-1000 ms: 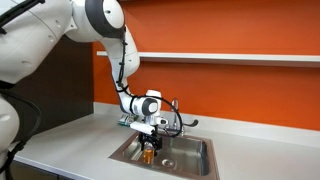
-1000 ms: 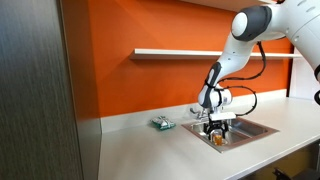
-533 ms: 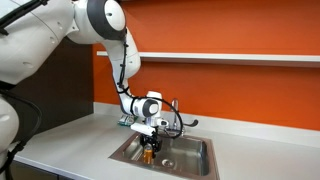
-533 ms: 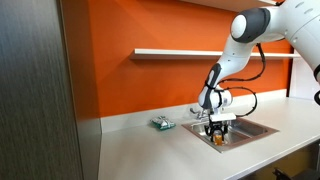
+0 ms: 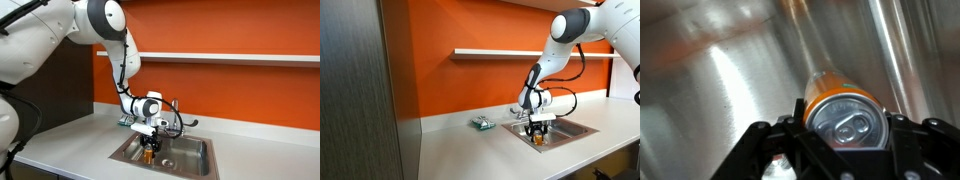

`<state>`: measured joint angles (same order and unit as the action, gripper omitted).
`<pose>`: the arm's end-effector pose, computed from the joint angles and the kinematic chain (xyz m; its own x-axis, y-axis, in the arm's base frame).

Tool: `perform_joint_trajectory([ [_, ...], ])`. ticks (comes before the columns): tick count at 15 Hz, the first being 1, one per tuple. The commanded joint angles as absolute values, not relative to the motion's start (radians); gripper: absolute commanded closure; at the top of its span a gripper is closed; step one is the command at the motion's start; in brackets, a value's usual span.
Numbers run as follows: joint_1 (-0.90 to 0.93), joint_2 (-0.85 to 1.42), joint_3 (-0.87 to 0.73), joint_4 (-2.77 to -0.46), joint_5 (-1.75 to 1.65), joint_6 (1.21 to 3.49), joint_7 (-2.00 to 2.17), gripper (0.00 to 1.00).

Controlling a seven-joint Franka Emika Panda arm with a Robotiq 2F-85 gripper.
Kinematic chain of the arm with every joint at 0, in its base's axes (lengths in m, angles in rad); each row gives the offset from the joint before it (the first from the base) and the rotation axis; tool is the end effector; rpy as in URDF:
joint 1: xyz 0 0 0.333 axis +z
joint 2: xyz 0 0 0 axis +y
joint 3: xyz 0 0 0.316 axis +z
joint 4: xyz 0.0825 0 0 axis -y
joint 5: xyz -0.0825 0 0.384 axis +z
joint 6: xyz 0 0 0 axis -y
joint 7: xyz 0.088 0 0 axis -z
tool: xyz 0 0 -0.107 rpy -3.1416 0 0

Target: Place the fanta can to the left of the sink

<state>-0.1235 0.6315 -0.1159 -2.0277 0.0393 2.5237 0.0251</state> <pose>0.5610 -0.1390 0.1219 0.9520 -0.2777 -0.1284 -0.2730 -0.9605 0.0532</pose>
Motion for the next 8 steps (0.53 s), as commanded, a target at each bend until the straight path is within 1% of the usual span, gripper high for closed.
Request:
perform_joint_trajectory([
  [1, -0.136, 0.616, -0.099, -2.006, 0.053, 2.465, 0.021, 0.62],
  [8, -0.113, 0.529, -0.116, -2.015, 0.035, 2.37, 0.051, 0.62],
])
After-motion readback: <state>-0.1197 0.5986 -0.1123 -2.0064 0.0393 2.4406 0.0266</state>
